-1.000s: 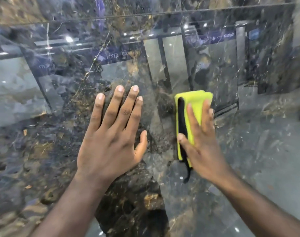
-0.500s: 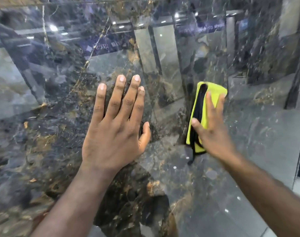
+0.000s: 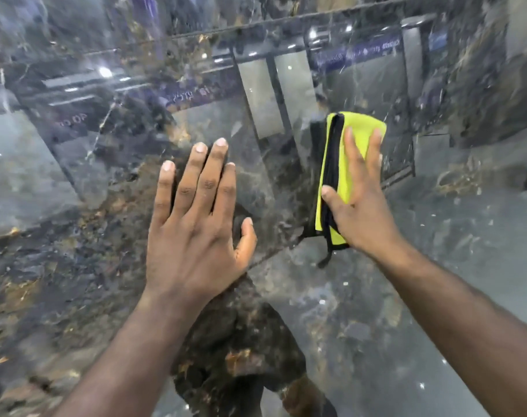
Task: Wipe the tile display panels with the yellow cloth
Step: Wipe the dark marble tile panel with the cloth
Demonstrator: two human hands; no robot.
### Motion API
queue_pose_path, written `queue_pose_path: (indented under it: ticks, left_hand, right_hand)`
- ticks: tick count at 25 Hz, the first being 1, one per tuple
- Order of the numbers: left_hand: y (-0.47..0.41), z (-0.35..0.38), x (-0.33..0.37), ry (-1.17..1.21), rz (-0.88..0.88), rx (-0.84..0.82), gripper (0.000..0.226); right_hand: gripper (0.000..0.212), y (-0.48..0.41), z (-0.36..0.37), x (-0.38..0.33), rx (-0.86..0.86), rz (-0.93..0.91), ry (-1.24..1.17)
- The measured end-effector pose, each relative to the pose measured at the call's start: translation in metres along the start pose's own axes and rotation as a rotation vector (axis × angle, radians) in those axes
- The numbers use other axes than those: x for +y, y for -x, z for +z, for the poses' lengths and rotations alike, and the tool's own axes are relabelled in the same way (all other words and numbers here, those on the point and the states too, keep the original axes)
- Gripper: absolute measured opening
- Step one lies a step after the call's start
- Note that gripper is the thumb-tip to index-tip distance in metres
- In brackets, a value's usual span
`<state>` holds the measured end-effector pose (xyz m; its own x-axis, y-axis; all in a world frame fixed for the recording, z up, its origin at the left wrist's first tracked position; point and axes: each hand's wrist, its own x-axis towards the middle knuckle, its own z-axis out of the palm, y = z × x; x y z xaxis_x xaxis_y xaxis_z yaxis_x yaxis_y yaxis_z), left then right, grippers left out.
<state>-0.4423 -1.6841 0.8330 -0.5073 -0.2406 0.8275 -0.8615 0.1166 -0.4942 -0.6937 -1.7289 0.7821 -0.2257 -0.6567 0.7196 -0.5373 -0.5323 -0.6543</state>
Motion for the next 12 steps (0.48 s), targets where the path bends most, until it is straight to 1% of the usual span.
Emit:
queue_pose_path:
  ticks: [1, 2, 4, 5, 6, 9, 10, 12]
  left_hand:
    - [-0.008, 0.004, 0.008, -0.004, -0.006, 0.011, 0.073]
    - [-0.016, 0.008, 0.017, -0.009, -0.008, 0.022, 0.072]
    - [-0.032, 0.015, 0.032, -0.017, -0.003, 0.031, 0.07]
    - [-0.039, 0.018, 0.037, -0.02, 0.002, 0.029, 0.07]
    - [-0.046, 0.021, 0.043, -0.026, 0.008, 0.03, 0.07]
    - [-0.071, 0.031, 0.063, -0.041, 0.013, 0.051, 0.068]
    - [-0.08, 0.036, 0.074, -0.034, 0.011, 0.052, 0.068]
    - [-0.096, 0.049, 0.098, -0.016, -0.017, 0.061, 0.07]
  right_hand:
    - [0.094, -0.009, -0.004, -0.003, -0.002, -0.052, 0.02]
    - [0.092, -0.009, -0.006, -0.002, -0.011, -0.143, 0.064]
    - [0.088, 0.008, -0.009, 0.019, -0.067, -0.287, 0.21]
    - [0.088, 0.016, -0.015, 0.035, -0.089, -0.282, 0.257]
    - [0.089, 0.014, -0.026, 0.051, -0.085, -0.229, 0.256]
    - [0.094, -0.038, -0.053, 0.077, 0.016, -0.053, 0.115]
    - [0.094, -0.054, -0.059, 0.076, 0.034, -0.055, 0.086]
    - [0.089, -0.063, -0.059, 0.074, 0.037, -0.181, 0.1]
